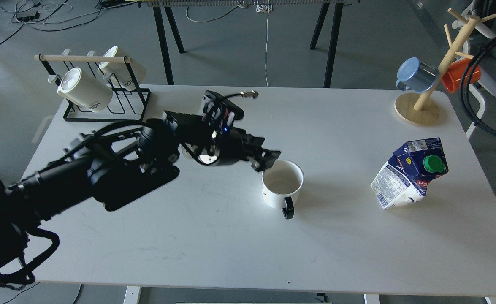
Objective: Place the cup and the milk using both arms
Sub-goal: 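Release the mug and retract the left arm to rest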
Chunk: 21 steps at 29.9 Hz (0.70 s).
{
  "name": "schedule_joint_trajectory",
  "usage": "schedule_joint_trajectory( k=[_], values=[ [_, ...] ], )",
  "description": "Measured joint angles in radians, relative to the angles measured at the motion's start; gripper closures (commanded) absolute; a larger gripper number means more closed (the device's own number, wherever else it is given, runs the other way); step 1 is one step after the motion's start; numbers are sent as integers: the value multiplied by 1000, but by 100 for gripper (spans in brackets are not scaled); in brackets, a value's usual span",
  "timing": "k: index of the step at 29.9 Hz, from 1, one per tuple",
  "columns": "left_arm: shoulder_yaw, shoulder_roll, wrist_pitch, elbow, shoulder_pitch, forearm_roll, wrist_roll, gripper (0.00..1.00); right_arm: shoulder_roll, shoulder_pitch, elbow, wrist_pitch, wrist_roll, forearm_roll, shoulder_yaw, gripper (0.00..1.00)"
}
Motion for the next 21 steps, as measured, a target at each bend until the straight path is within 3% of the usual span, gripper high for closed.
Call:
schedule_joint_trajectory(
  k=[4,8,21],
  values=[
    [-169,23,0,23,17,-222,-47,6,-81,-119,125,0,4,88,9,1],
    [-318,22,0,113,20,-569,-56,4,-157,-296,273,0,30,134,49,1],
    [-454,13,0,391,17,-1523,-60,2,-172,-934,582,0,53,151,307,4]
  ],
)
